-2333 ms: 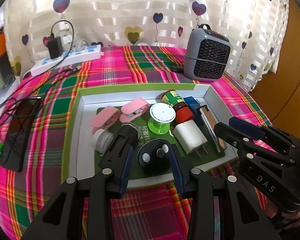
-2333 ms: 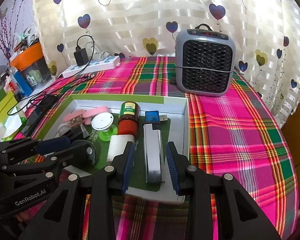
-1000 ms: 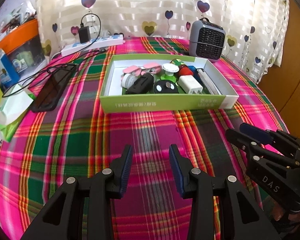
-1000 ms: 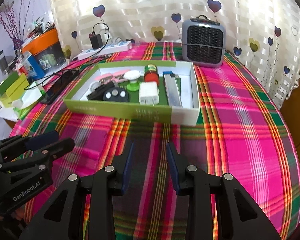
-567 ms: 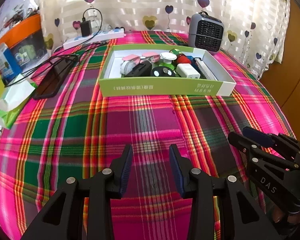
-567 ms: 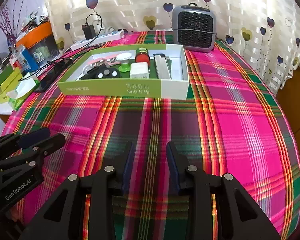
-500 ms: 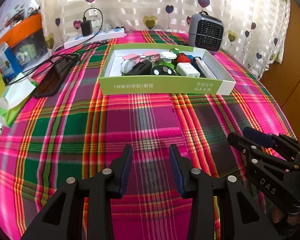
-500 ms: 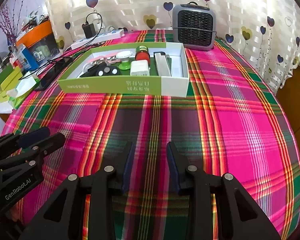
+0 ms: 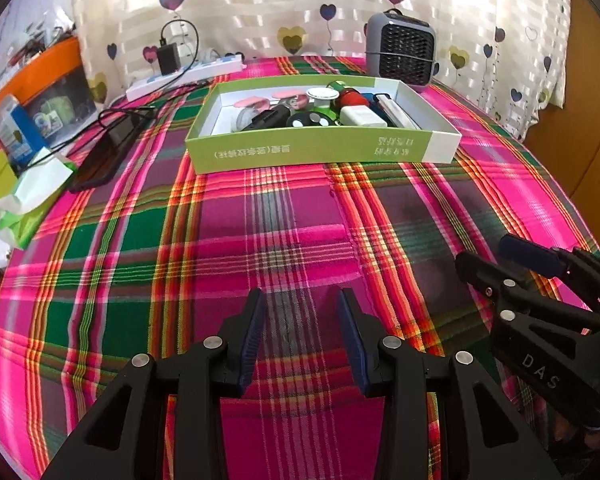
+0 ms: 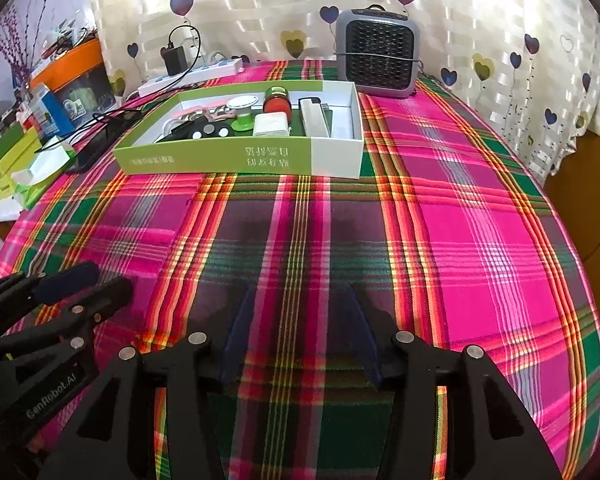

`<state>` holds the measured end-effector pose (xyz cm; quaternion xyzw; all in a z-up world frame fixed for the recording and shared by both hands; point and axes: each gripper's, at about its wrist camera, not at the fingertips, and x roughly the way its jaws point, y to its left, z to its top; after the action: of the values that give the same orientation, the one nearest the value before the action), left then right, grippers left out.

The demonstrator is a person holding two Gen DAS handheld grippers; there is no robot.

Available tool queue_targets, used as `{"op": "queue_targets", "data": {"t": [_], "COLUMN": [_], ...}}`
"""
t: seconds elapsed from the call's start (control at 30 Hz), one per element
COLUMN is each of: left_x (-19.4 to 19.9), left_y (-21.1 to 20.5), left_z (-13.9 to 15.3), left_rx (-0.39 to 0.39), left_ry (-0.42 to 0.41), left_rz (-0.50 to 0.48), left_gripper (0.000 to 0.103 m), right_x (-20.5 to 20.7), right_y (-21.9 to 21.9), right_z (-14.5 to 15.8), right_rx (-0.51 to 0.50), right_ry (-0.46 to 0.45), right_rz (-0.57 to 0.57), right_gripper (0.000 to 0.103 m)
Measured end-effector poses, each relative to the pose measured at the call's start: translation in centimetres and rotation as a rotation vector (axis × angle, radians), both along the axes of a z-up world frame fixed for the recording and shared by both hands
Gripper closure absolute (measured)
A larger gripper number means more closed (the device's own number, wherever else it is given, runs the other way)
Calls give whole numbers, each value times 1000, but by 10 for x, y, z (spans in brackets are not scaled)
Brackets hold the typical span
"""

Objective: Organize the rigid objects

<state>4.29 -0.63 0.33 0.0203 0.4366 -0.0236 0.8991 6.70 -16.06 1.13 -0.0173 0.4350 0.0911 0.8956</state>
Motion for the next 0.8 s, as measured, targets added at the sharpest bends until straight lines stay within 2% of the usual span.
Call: {"op": "queue_targets", "data": {"t": [0.13, 0.8], "left_x": [-1, -5], "left_y": [0, -1], "left_z": [0, -2], "left_rx": [-6, -6], "left_ry": [-10, -42], "left_rz": [14, 25], "left_gripper": [66, 64], "right_x": [-3, -6], "right_y": [4, 2], "right_z": [-1, -1], "right_rx": [-30, -29], "right_ry": [-16, -18], "right_rz": [-1, -22], "right_gripper": [52, 51]}}
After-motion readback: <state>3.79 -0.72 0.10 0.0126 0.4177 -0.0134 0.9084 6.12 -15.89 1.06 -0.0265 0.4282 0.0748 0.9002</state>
